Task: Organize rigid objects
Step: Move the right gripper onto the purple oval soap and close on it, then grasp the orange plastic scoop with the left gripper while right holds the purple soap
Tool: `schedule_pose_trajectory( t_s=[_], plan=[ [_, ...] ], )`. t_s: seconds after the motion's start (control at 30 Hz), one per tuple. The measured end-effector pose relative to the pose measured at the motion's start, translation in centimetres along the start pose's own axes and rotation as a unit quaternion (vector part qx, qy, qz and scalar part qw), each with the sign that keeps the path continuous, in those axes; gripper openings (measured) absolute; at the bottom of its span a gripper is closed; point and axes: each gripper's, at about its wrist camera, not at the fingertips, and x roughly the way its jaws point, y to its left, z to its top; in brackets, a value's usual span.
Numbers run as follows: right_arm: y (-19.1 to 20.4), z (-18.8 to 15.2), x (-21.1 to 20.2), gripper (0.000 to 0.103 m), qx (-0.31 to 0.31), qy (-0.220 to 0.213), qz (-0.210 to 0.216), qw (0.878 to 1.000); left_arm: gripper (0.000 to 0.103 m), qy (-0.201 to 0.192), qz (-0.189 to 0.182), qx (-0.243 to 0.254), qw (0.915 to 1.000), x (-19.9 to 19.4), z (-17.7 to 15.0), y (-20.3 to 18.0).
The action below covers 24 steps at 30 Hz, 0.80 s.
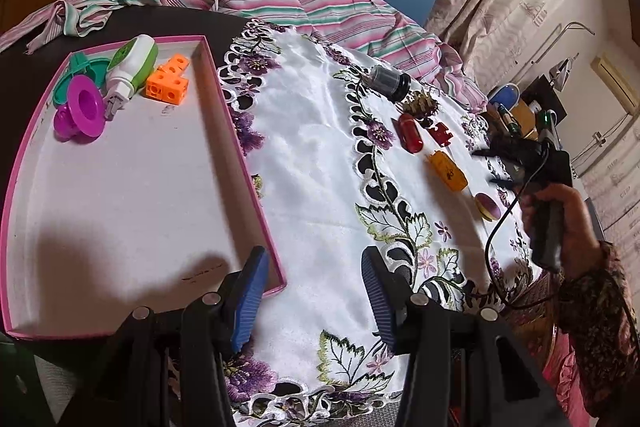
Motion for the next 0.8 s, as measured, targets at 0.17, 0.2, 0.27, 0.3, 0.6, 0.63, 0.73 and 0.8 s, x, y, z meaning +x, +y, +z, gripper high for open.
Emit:
schedule_pose_trajectory(
  t_s=[0.17, 0.2, 0.27, 0.3, 0.6, 0.63, 0.73, 0.8],
  plan=[
    [-6.3, 0.5, -0.7, 0.086, 0.108, 0.038, -0.055, 0.992, 0.054, 0.0, -0.004, 0.006, 1.0, 0.3, 0.0, -0.5],
    [-6.7, 0.4, -0.5, 0.086, 0.105, 0.045, -0.062, 0.992, 0.054, -0.001, -0.004, 0.005, 1.0, 0.2, 0.0, -0.5],
    [-7.1, 0.1, 0.6, 0.086, 0.098, 0.086, -0.049, 0.99, 0.054, -0.002, -0.006, 0.004, 1.0, 0.1, 0.0, -0.4],
    [-7.3, 0.0, 0.8, 0.085, 0.099, 0.103, -0.037, 0.989, 0.054, -0.003, -0.007, 0.004, 1.0, 0.1, 0.0, -0.4],
    [-2.8, -0.1, 3.0, 0.051, 0.026, 0.089, 0.004, 0.996, 0.054, -0.023, 0.0, 0.022, 0.9995, -1.1, 0.5, -1.1],
    [-1.6, 0.1, 3.2, 0.051, -0.008, 0.07, 0.015, 0.997, 0.054, -0.022, -0.001, 0.022, 0.9995, -1.0, 0.5, -1.2],
    [0.3, -0.1, 3.8, 0.051, -0.07, 0.04, 0.058, 0.995, 0.054, -0.021, 0.001, 0.026, 0.9994, -1.0, 0.6, -1.5],
    [0.7, -0.1, 3.7, 0.055, -0.068, 0.04, 0.05, 0.996, 0.054, -0.021, 0.004, 0.033, 0.9992, -1.0, 0.7, -1.9]
  ],
)
